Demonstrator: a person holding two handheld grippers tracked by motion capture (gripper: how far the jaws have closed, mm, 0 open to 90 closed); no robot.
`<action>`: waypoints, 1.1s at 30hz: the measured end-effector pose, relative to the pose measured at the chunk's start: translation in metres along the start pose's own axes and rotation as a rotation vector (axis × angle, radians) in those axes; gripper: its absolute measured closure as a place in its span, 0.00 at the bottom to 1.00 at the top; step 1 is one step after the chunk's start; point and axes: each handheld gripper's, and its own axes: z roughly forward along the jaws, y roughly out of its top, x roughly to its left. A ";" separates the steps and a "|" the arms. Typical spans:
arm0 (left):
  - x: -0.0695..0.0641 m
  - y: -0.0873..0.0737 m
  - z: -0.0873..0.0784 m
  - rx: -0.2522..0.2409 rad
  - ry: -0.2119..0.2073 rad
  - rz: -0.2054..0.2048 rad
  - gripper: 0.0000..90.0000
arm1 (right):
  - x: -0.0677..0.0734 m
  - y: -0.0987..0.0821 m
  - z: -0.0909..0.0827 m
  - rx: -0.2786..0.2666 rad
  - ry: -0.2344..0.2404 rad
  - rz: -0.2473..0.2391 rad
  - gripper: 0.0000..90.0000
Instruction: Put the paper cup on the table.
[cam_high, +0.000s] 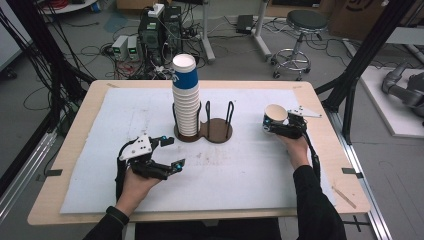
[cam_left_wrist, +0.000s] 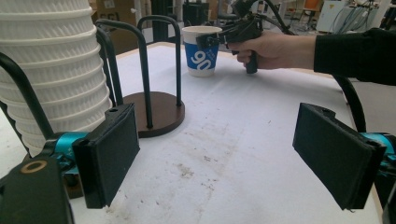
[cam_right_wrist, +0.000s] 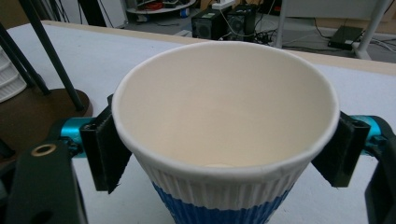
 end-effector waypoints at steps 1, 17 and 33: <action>0.000 0.000 0.000 0.001 0.000 0.000 0.16 | 0.000 0.000 0.000 0.002 -0.004 0.002 0.20; -0.001 0.000 0.002 0.006 -0.002 0.008 0.16 | 0.004 0.000 0.000 0.027 -0.033 -0.020 0.19; 0.000 0.000 0.003 0.010 -0.005 0.005 0.16 | 0.009 0.002 -0.003 0.089 -0.066 -0.041 0.15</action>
